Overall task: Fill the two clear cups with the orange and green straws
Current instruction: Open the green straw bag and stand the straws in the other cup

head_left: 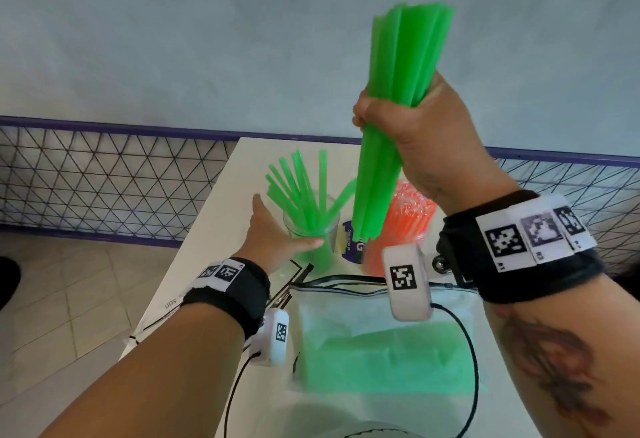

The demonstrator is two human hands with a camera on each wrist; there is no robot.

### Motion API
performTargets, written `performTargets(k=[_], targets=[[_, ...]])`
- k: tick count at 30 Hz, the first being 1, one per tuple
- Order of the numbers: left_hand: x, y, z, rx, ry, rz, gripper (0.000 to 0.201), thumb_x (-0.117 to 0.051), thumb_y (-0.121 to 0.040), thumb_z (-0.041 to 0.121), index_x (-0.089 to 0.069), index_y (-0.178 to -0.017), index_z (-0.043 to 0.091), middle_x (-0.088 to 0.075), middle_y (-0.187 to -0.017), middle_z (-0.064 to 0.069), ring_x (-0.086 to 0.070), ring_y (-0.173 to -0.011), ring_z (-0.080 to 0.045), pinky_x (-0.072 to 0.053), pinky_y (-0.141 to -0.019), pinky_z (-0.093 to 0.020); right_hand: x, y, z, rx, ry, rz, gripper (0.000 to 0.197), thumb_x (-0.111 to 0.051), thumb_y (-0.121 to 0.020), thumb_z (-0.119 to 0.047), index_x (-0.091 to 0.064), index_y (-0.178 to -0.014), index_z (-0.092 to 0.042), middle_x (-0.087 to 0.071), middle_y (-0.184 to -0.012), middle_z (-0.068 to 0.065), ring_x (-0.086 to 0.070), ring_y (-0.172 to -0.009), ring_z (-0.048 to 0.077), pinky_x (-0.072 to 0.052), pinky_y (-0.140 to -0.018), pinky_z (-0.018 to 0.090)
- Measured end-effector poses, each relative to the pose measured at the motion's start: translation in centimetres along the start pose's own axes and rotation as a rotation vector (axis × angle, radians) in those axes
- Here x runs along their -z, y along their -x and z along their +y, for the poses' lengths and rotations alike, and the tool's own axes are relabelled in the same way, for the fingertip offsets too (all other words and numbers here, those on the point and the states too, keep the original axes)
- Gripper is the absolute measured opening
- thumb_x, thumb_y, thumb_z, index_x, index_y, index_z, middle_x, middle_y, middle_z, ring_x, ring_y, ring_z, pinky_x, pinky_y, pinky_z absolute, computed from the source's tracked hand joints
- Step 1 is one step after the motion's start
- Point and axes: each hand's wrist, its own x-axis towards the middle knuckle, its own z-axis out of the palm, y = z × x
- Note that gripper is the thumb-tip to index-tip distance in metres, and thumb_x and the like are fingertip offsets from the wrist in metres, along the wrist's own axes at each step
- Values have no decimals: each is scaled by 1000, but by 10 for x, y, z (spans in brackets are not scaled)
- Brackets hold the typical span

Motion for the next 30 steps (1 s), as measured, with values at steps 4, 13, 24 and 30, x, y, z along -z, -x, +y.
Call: performTargets(k=[4,13,24,30], targets=[[-26,-7,15,-87,166,100,166,-100,-48,27,31,-150,21,-9,-165,-2,-17,-150,-15,-16,-115,-22,-3,-11,-9,103,171,60,18,-71,-76,-18,-59,-89,-15,-66,-81,14,-64,-70,25,-57,-67,38],[-44,-16,13,-174,271,241,139,-93,-51,39,0,-154,32,-56,-137,4,-56,-124,-15,-47,-104,-34,-56,-21,26,112,231,156,33,-66,-82,-15,-39,-73,-30,-40,-57,-9,-39,-46,4,-35,-46,21],[-42,-27,15,-126,165,308,16,-64,-93,26,-67,-92,10,-68,-84,-4,-64,-80,-27,-40,-67,-26,-68,-35,38,18,74,227,24,-68,-80,-16,-46,-75,-22,-44,-61,-6,-41,-51,9,-41,-51,28],[-46,-21,15,-128,316,254,23,-53,-101,28,-65,-113,13,-67,-104,0,-60,-96,-19,-43,-85,-26,-68,-18,87,-105,0,295,24,-69,-84,-16,-48,-77,-26,-49,-64,-3,-46,-53,11,-43,-51,27]])
